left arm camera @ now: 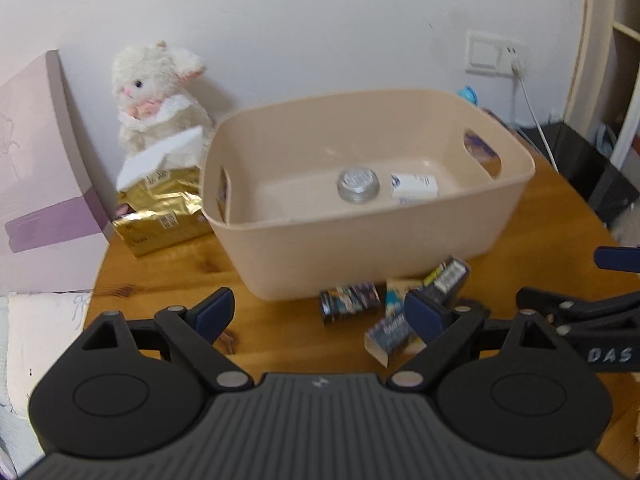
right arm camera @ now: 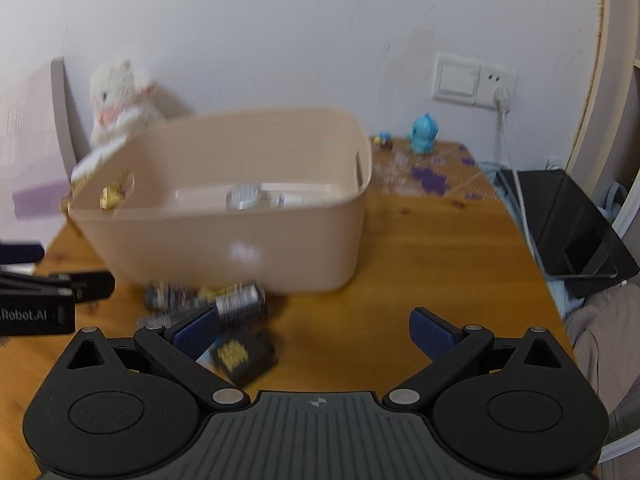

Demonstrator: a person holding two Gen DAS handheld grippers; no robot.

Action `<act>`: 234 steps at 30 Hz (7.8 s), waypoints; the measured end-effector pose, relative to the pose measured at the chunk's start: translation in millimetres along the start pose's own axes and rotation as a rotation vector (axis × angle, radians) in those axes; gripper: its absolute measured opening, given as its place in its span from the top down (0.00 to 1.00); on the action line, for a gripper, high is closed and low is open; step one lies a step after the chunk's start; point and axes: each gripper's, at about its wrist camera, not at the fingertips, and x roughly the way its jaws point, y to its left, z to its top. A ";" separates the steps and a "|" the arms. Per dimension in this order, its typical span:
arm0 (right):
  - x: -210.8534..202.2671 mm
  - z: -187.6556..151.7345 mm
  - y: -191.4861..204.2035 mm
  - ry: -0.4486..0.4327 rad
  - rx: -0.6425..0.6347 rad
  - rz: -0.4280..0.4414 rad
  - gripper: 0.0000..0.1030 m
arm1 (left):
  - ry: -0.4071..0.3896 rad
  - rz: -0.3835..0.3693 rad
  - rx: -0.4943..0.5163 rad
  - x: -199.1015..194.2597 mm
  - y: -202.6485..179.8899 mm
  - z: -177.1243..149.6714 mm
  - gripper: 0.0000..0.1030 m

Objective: Organize objects
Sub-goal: 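Grasp the long dark box with the left gripper while the right grasps the black box, then carry the long dark box and black box into the basket and release, then grasp the blue snack box with the left gripper while the right grasps the cartoon tissue pack, then lift the snack box and tissue pack into the basket and release both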

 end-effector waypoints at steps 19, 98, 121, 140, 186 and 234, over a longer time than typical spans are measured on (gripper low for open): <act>53.6 -36.0 19.0 0.101 -0.135 0.089 0.02 | 0.054 -0.126 0.083 52.6 -18.8 -20.4 0.12; -46.9 57.2 10.1 -0.298 -0.046 0.066 0.60 | -0.363 -0.084 -0.011 -59.8 35.2 25.0 0.79; 54.2 96.0 40.7 -0.188 -0.050 -0.074 0.48 | -0.100 0.008 -0.090 70.2 24.9 76.6 0.66; -1.5 68.6 19.4 -0.185 0.050 -0.003 0.00 | -0.139 -0.020 -0.147 0.2 48.2 48.5 0.05; 97.9 -26.4 52.2 0.001 -0.024 0.001 0.03 | 0.051 0.025 -0.176 70.5 57.4 -51.4 0.05; 46.1 -44.6 35.0 -0.071 -0.077 0.077 0.60 | -0.039 -0.075 -0.145 44.1 9.7 -35.3 0.50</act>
